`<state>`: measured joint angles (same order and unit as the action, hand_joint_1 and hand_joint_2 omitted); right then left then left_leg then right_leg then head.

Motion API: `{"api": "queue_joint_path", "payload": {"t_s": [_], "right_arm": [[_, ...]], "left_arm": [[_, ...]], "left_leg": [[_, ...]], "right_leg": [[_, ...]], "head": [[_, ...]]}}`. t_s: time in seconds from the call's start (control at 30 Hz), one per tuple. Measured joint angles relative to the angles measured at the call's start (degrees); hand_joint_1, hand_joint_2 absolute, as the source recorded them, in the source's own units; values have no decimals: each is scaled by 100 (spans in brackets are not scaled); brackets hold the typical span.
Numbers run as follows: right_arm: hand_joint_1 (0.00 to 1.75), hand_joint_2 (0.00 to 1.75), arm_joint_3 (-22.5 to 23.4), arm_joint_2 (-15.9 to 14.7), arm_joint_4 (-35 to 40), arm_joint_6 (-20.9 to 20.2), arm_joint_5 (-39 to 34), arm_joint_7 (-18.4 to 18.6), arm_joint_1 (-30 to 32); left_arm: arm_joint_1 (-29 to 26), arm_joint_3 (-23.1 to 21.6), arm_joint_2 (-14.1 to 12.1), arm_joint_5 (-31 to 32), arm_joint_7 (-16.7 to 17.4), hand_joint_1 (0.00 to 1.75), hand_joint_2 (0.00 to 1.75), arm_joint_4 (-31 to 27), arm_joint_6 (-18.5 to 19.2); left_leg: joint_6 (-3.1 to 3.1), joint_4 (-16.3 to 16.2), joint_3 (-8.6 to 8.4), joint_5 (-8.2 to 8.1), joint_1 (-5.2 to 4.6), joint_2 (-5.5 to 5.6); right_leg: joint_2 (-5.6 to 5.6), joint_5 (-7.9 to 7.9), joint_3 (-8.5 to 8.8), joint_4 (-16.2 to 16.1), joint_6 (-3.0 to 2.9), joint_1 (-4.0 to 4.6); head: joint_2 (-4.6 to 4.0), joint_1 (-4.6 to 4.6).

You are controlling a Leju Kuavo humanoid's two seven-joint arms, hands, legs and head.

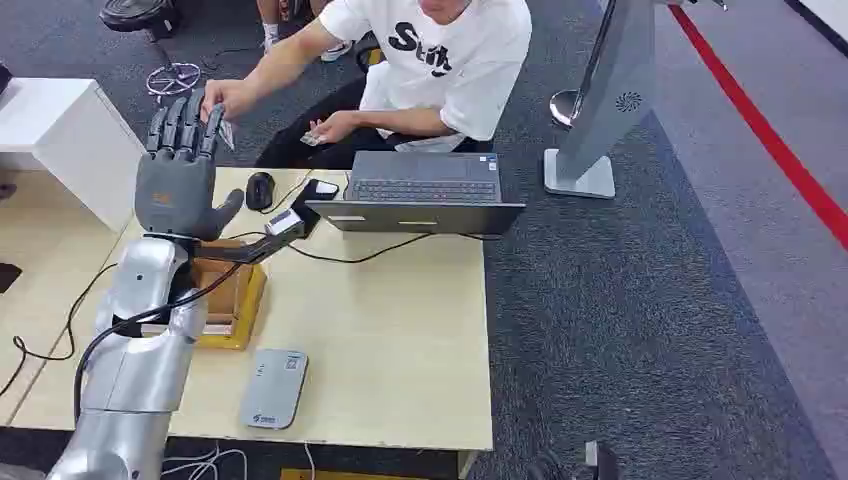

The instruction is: Pass the card to the sensor for recognition and then transmit it.

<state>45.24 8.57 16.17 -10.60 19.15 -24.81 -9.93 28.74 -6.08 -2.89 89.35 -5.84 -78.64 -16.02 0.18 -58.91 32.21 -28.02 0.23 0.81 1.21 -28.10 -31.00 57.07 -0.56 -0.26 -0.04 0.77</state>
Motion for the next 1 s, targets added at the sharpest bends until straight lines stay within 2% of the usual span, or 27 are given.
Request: {"api": "queue_joint_path", "payload": {"t_s": [0.53, 0.57, 1.0], "right_arm": [[0, 175, -48, 26, -35, -31, 4, -35, -1], [0, 175, -50, 28, -35, -31, 4, -35, -2], [0, 175, -90, 28, -42, -39, 4, -41, -1]], "left_arm": [[-50, -55, -118, 0, 122, 0, 175, 59, -20], [-52, -55, -120, 0, 122, 175, 175, 59, -20], [-177, -55, -140, -13, 173, 175, 175, -85, -92]], "left_leg": [[0, 0, 5, 0, 0, 3], [0, 0, 5, 0, 0, 3], [0, 0, 7, 0, 0, 3]], "right_leg": [[-2, 0, -1, 1, 0, 0], [-2, 0, -1, 1, 0, 0], [-3, 0, -2, 1, 0, 0]], "head": [[0, 0], [0, 0], [2, 0]]}}
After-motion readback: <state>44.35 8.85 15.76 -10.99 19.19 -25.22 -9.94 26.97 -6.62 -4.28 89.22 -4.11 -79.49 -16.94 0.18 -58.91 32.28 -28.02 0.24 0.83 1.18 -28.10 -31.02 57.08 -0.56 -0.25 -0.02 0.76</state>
